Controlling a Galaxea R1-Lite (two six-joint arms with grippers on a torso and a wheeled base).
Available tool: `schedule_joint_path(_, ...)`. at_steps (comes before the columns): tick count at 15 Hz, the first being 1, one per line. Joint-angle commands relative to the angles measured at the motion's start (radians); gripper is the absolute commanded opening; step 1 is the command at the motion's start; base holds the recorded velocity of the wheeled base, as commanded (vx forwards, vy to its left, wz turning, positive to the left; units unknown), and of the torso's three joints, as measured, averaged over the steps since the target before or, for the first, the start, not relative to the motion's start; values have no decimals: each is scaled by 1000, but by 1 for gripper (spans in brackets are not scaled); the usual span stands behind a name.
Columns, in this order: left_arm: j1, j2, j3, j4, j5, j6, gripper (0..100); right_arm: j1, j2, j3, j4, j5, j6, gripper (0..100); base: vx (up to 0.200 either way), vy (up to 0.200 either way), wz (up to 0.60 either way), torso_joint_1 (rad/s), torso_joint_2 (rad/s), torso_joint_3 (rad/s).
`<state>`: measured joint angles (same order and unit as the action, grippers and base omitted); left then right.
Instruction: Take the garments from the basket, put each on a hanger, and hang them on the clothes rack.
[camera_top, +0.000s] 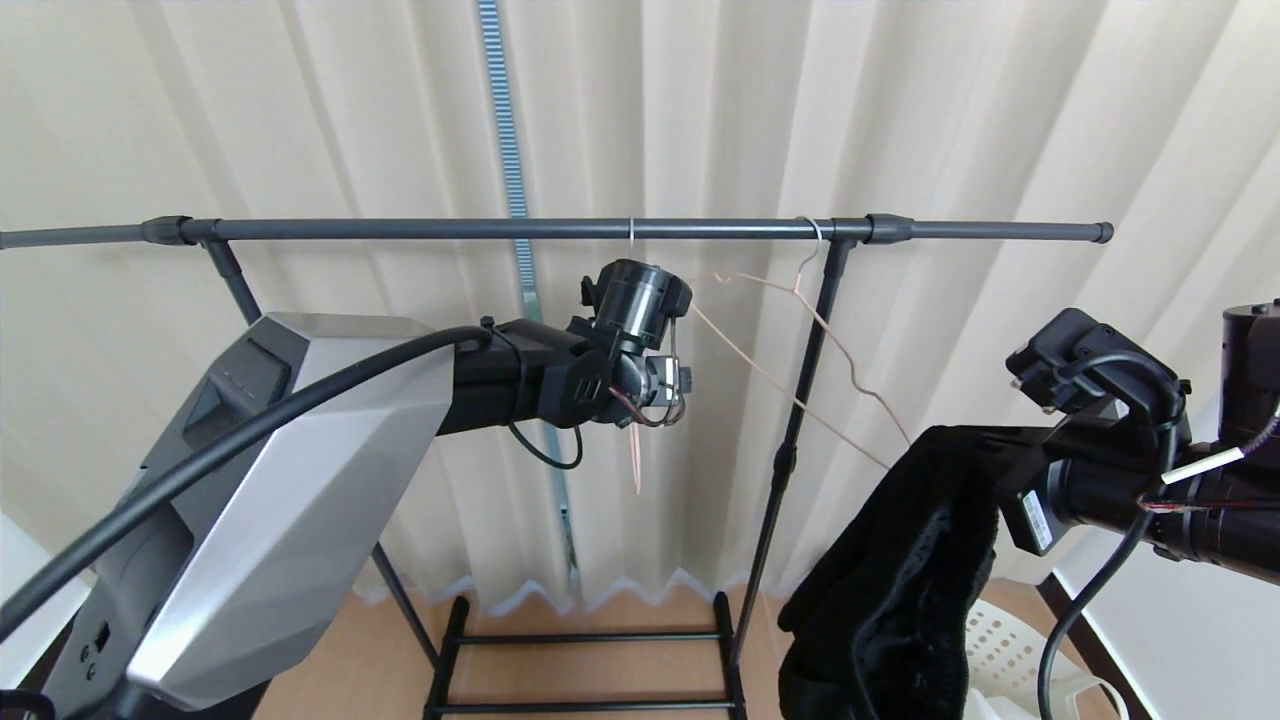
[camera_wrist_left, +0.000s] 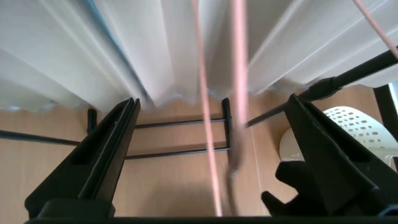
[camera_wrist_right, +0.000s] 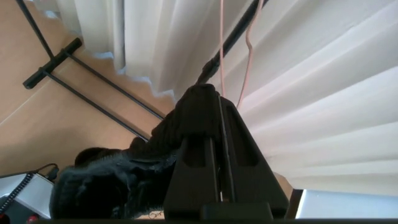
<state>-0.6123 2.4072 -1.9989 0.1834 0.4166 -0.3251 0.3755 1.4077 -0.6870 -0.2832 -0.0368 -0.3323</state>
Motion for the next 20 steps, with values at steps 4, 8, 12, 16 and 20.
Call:
schedule_joint_path(4, 13, 26, -1, -7, -2, -2, 0, 0, 8, 0, -4, 0, -1, 0, 0, 0, 0, 0, 0, 0)
schedule_joint_path(8, 8, 18, -1, -7, -2, 1, 0, 0, 10, 0, -4, 0, -1, 0, 0, 0, 0, 0, 0, 0)
schedule_joint_path(12, 8, 1, -1, -5, -2, 1, 0, 0, 8, 0, -4, 0, -1, 0, 0, 0, 0, 0, 0, 0)
schedule_joint_path(16, 9, -7, -1, -5, 8, -2, 0, 0, 8, 1, -4, 0, -1, 0, 0, 0, 0, 0, 0, 0)
schedule_joint_path(20, 6, -85, 48, -7, 27, -3, 0, 0, 8, 0, -4, 0, -1, 0, 0, 0, 0, 0, 0, 0)
